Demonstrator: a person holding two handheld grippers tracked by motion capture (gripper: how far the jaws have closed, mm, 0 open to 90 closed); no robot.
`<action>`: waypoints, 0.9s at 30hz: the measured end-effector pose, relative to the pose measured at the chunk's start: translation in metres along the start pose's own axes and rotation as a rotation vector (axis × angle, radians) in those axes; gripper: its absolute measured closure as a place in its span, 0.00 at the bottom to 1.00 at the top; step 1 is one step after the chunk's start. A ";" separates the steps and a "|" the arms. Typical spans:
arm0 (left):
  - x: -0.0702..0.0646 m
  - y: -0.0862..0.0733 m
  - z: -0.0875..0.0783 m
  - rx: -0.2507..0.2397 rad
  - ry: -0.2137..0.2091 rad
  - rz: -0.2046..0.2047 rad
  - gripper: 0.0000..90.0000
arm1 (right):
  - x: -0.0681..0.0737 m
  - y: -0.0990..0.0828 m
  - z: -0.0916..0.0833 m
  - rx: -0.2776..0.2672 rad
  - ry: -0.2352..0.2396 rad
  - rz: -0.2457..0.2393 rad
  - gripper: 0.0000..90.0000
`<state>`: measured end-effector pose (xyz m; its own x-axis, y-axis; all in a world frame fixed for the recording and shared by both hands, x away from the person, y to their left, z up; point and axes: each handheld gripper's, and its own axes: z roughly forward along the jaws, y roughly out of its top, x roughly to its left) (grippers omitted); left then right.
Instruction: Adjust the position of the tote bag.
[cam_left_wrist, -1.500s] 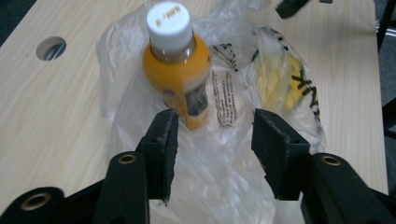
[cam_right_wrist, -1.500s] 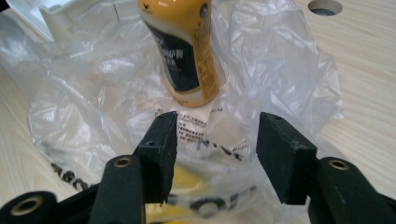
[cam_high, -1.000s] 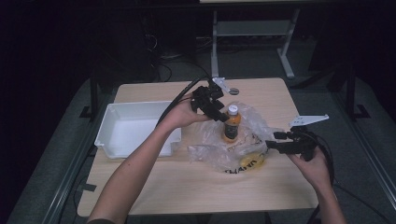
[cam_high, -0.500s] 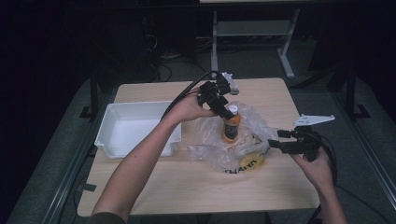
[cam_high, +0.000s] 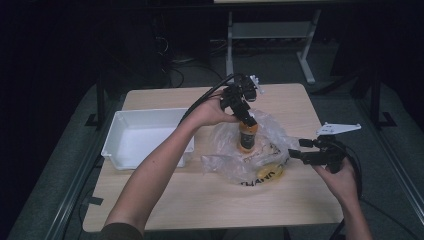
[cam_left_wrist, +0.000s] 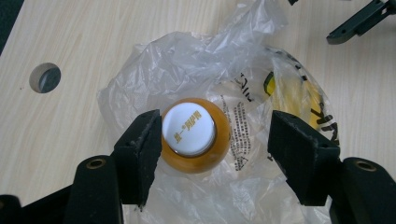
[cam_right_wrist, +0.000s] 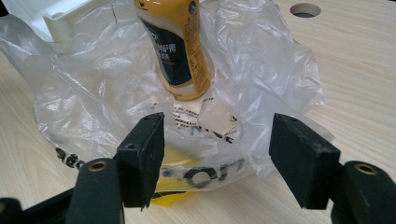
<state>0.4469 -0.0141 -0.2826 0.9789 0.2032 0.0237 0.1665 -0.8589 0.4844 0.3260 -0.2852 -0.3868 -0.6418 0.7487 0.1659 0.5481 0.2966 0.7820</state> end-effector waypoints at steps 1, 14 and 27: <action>0.000 0.001 0.001 0.003 0.003 -0.001 0.38 | 0.000 0.000 0.000 -0.001 -0.001 0.000 0.39; 0.006 0.007 0.017 0.072 0.025 -0.015 0.44 | 0.002 0.000 -0.001 -0.001 -0.001 0.002 0.39; 0.013 0.009 0.030 0.135 0.017 -0.023 0.56 | 0.001 -0.001 0.000 -0.006 0.001 -0.015 0.38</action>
<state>0.4646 -0.0338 -0.3043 0.9726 0.2307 0.0292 0.2047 -0.9092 0.3625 0.3250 -0.2840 -0.3873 -0.6503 0.7438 0.1547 0.5355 0.3044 0.7878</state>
